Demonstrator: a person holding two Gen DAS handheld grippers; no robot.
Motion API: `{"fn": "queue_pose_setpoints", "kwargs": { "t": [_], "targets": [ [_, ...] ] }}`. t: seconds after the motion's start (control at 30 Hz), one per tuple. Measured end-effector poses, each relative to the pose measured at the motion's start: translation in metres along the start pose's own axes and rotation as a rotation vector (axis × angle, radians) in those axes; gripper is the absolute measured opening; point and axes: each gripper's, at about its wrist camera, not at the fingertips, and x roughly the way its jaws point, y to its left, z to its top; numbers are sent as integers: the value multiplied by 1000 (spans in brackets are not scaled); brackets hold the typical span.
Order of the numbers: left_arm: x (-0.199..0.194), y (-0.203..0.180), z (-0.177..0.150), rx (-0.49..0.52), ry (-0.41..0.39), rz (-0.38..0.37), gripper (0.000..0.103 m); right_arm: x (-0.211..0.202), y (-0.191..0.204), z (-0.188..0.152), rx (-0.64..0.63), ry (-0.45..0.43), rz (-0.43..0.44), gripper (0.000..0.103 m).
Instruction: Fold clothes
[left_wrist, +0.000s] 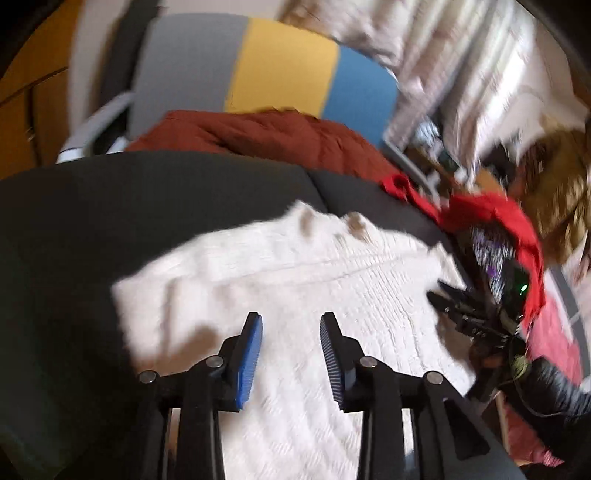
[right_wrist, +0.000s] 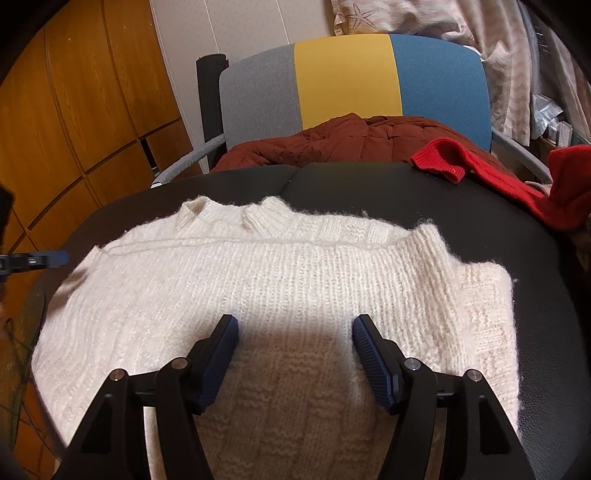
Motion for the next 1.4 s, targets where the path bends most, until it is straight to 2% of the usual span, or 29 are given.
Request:
{"fn": "queue_pose_setpoints", "kwargs": {
  "t": [0.07, 0.2, 0.3, 0.33, 0.37, 0.4, 0.6, 0.67, 0.73, 0.9, 1.03, 1.17, 1.27, 1.3, 1.4],
  "targets": [
    [20, -11, 12, 48, 46, 12, 39, 0, -1, 0, 3, -1, 6, 67],
    [53, -25, 13, 148, 141, 66, 39, 0, -3, 0, 10, -1, 18, 67],
    [70, -35, 6, 212, 159, 109, 39, 0, -4, 0, 13, -2, 24, 68],
    [68, -37, 5, 221, 145, 115, 33, 0, -4, 0, 13, -1, 24, 68],
    [65, -39, 3, 227, 130, 120, 11, 0, -3, 0, 10, -1, 21, 68],
    [62, -41, 2, 234, 115, 126, 4, 0, -2, 0, 7, -1, 18, 68],
    [40, -50, 14, 220, -33, 171, 3, 0, 1, 0, -5, 2, 2, 68],
    [52, -49, 17, 217, -14, 200, 3, 0, 1, 0, -6, 1, 0, 68],
    [81, -45, 13, 221, 44, 238, 4, 0, 1, 0, -9, 0, -3, 68],
    [86, -34, 1, 158, -20, 234, 4, 0, 3, -1, -13, 1, -9, 68],
    [86, -34, 3, 137, -19, 232, 5, 0, 3, -1, -15, 3, -13, 68],
    [75, -24, 15, 25, 3, 185, 10, 1, 4, 0, -17, 9, -20, 68],
    [50, -23, 22, -35, -44, 200, 14, -3, 4, 7, -17, 42, -19, 67],
    [42, -27, 19, -23, -56, 206, 14, -8, 4, 11, -18, 59, -17, 67],
    [19, -40, 8, 30, -85, 222, 16, -45, -1, 18, -8, 14, 35, 67]
  ]
}}
